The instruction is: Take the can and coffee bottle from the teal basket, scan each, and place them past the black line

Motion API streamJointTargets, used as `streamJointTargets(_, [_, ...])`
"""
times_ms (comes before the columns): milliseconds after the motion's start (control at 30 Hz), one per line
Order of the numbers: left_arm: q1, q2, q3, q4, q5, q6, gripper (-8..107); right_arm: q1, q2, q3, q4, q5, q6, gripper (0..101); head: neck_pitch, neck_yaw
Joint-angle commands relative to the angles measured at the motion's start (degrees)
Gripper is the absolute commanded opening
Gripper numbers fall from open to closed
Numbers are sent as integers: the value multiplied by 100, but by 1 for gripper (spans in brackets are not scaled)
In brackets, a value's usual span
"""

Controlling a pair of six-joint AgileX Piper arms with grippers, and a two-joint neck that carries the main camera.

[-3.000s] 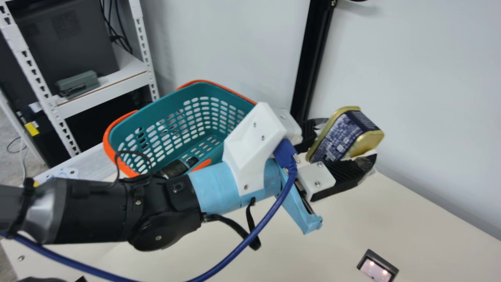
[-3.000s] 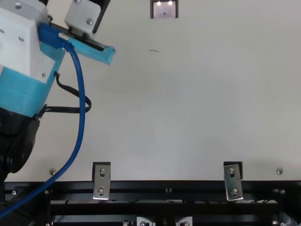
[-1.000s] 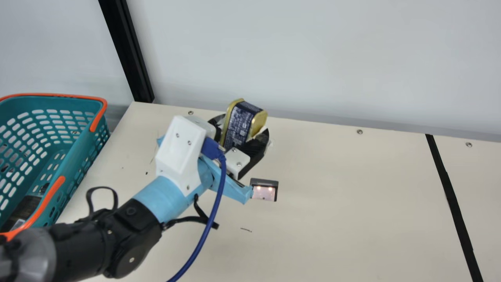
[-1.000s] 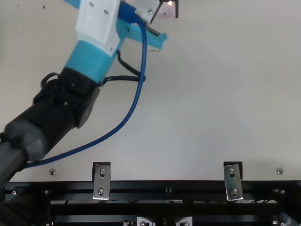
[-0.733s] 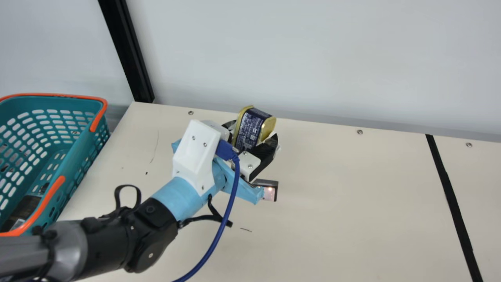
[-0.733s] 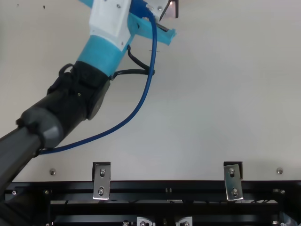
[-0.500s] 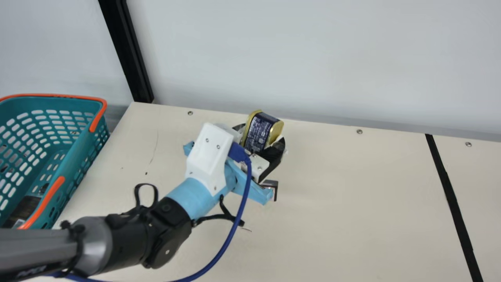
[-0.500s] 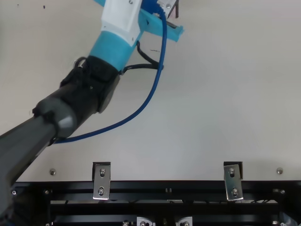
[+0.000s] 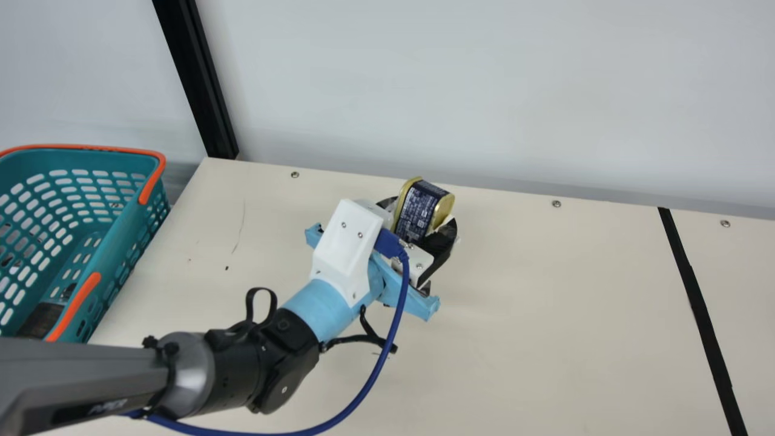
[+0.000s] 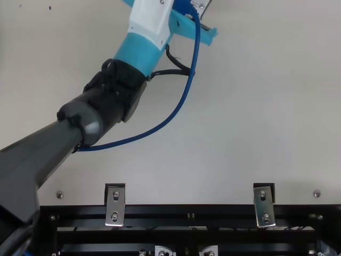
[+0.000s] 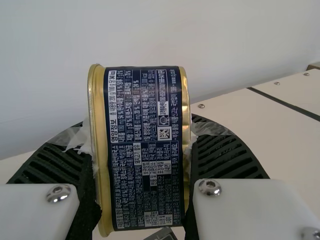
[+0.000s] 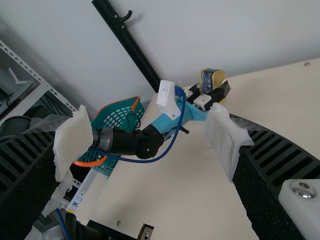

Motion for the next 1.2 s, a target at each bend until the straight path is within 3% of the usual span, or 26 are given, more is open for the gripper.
streamJointTargets(0, [-6,37,-19,17,-1,-27,10,0,0,0,0,0,0,101,-20,-80])
streamJointTargets(200, [16,78,-54,3,-10,36,10,0,0,0,0,0,0,101,-20,-80])
streamJointTargets(367, [88,-303,-114,99,240,326,10,0,0,0,0,0,0,101,-20,-80])
streamJointTargets(567, [248,-1201,-285,1025,1853,575,10,0,0,0,0,0,0,101,-20,-80])
streamJointTargets(667, [417,-1651,-354,1314,2304,1183,10,0,0,0,0,0,0,101,-20,-80])
streamJointTargets(700, [342,-1321,-346,1086,1657,724,10,0,0,0,0,0,0,101,-20,-80])
streamJointTargets(867, [425,-1656,-346,1315,2291,1150,10,0,0,0,0,0,0,101,-20,-80])
streamJointTargets(1167, [425,-1656,-346,1315,2320,1150,10,0,0,0,0,0,0,101,-20,-80])
